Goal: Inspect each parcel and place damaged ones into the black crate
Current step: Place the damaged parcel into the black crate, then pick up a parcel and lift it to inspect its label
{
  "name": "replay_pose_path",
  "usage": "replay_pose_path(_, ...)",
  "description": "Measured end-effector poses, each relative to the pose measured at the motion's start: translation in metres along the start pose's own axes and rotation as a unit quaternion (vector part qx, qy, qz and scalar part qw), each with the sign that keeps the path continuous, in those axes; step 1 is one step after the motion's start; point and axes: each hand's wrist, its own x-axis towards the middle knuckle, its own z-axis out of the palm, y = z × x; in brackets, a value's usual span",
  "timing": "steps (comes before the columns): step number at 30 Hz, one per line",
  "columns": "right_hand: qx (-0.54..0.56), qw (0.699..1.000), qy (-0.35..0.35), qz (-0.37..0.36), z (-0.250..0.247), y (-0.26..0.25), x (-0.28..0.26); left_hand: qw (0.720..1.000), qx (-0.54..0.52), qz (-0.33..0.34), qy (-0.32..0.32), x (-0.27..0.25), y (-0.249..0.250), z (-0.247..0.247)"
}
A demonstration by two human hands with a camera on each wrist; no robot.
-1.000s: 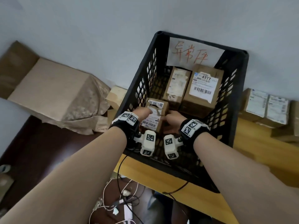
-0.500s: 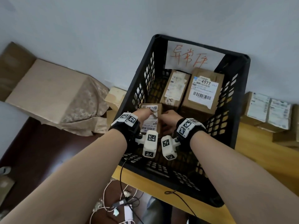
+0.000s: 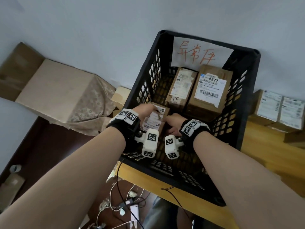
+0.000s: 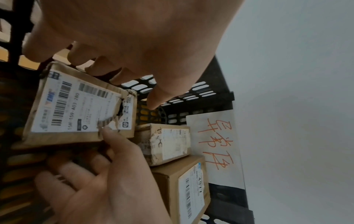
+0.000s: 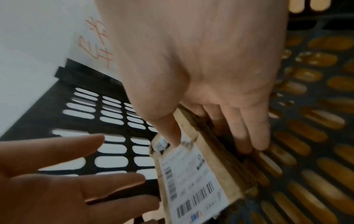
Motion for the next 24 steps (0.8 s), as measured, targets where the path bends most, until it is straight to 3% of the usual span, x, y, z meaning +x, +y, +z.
replay_pose_path(4,-0.014,0.998,-0.011,-0.053,-0.03,-0.011,-0.043,0.999,-0.004,0.045,0.018,-0.021,0.019,0.015)
replay_pose_path(8,0.101,0.984,-0.024,-0.147,-0.084,-0.019,-0.103,0.993,-0.074,0.091,-0.001,-0.051,0.056,0.048)
replay_pose_path(13,0.232,0.941,0.048,-0.243,-0.177,0.01,-0.171,0.966,-0.153,0.194,-0.08,-0.1,0.094,0.131)
replay_pose_path(16,0.259,0.929,0.091,-0.25,-0.23,0.05,-0.198,0.956,-0.136,0.222,-0.135,-0.128,0.099,0.194)
replay_pose_path(19,0.271,0.925,0.115,-0.238,-0.277,0.099,-0.208,0.958,-0.113,0.229,-0.132,-0.151,0.09,0.257)
replay_pose_path(24,0.217,0.957,0.131,-0.139,-0.317,0.188,-0.186,0.978,-0.046,0.167,-0.121,-0.141,0.04,0.333)
